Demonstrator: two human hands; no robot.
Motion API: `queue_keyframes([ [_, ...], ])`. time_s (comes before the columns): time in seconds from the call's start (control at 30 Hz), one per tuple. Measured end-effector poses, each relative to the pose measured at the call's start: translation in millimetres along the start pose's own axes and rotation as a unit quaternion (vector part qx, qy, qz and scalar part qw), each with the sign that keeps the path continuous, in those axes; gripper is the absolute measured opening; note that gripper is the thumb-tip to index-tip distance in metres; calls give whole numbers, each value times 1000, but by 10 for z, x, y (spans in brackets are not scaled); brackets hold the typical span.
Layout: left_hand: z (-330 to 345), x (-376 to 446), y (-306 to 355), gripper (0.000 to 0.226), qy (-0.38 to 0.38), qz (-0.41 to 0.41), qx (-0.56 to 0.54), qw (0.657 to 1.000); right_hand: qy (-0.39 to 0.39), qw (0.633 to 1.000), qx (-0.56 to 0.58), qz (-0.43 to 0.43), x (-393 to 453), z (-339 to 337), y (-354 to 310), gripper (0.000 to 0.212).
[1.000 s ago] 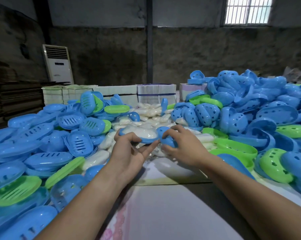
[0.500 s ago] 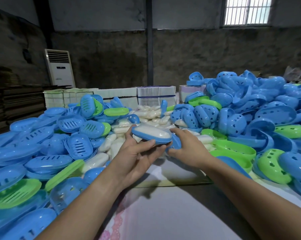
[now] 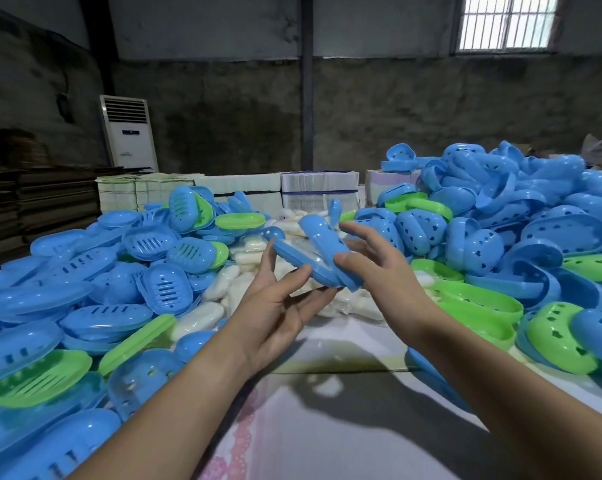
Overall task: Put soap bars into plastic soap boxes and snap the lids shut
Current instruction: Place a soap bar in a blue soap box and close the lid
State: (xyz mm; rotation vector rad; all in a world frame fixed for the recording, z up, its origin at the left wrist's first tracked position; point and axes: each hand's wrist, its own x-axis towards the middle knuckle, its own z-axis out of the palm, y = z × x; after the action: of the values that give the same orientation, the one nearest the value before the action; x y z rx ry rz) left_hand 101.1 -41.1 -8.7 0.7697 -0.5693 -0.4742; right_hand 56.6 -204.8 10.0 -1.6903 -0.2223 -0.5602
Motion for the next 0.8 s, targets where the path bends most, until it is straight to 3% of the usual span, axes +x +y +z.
queue_keyframes([
  [0.23,-11,-2,-23,96,28,3,94,995,-15,1000,-2,4,-27,28,24,42],
  [0.8,-85,22,-19,99,28,47,180,982,-38,999,5,0,-35,15,23,40],
])
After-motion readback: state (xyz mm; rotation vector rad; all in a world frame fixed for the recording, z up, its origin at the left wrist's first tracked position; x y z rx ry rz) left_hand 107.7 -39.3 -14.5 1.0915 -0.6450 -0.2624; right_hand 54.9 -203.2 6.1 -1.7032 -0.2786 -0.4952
